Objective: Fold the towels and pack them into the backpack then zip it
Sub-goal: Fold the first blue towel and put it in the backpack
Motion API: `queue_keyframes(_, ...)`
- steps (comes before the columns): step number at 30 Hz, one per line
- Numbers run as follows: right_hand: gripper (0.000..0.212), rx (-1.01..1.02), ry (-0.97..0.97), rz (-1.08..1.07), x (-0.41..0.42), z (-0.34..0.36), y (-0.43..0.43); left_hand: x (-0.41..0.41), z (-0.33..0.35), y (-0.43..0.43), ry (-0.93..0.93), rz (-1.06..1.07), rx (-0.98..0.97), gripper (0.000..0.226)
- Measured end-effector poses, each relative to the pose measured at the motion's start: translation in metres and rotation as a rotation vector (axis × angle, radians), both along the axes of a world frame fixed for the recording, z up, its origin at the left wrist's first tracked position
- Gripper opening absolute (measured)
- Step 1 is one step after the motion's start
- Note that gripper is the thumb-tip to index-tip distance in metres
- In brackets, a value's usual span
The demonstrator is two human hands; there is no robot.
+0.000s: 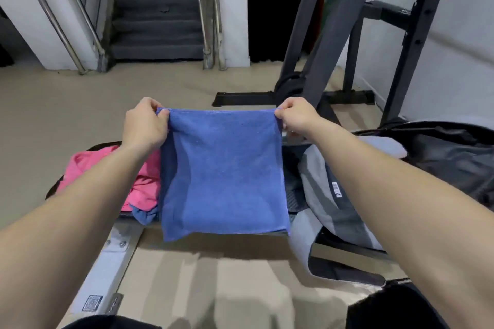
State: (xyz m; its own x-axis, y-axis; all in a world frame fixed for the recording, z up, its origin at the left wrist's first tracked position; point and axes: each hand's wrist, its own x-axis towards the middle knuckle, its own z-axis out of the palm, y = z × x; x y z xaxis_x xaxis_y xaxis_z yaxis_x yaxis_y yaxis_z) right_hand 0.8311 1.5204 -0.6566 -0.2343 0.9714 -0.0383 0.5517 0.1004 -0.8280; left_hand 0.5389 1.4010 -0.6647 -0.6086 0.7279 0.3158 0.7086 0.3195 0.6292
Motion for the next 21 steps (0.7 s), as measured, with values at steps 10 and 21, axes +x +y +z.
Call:
queue_keyframes(10, 0.018, 0.021, -0.360, 0.025, -0.023, -0.083, 0.030, 0.039, -0.096, 0.029, 0.173, -0.182, -0.228, 0.051)
queue_keyframes(21, 0.020, 0.098, -0.403, 0.270, 0.054, -0.078, -0.088, 0.187, -0.114, -0.069, 0.233, -0.738, -0.397, 0.037)
